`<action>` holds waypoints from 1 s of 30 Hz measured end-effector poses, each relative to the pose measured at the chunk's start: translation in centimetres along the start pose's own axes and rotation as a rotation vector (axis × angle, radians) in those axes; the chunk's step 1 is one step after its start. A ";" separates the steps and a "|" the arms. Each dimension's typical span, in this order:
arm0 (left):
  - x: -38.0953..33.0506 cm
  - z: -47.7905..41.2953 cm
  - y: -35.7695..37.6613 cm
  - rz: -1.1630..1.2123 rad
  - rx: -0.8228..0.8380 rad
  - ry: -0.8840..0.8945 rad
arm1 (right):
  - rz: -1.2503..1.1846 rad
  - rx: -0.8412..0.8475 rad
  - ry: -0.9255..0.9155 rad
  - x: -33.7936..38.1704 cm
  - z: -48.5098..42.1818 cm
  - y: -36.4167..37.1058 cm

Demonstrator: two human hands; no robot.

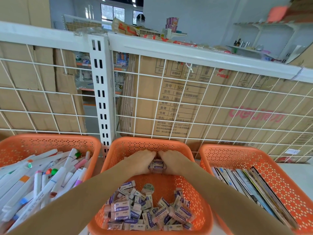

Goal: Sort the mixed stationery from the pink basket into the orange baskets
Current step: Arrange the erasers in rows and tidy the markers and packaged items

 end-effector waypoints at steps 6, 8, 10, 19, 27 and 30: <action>0.1 0.4 -0.1 0.049 -0.028 -0.003 | -0.053 0.006 0.001 -0.1 0.1 -0.5; 0.1 0.4 -0.2 0.062 -0.041 -0.008 | -0.056 -0.001 -0.008 0.1 0.2 -0.6; 0.1 0.4 -0.3 0.071 -0.048 -0.015 | -0.063 -0.004 -0.011 0.2 0.2 -0.7; 2.5 2.3 -0.9 0.038 0.084 -0.088 | -0.105 0.016 -0.019 0.4 0.2 -0.6; 2.8 2.9 -0.5 -0.038 0.103 -0.091 | -0.096 0.035 -0.008 0.7 0.4 -0.6; 2.6 2.9 -0.6 -0.046 0.102 -0.085 | -0.129 0.032 0.024 0.4 0.7 -0.9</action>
Point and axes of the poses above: each hand's wrist, its own z-axis away from the middle knuckle, its own y-axis out of the palm, x = y × z, the point moved 3 cm from there along -z, towards the middle knuckle, and after that the axes turned 13 degrees about y, right-handed, at the moved point
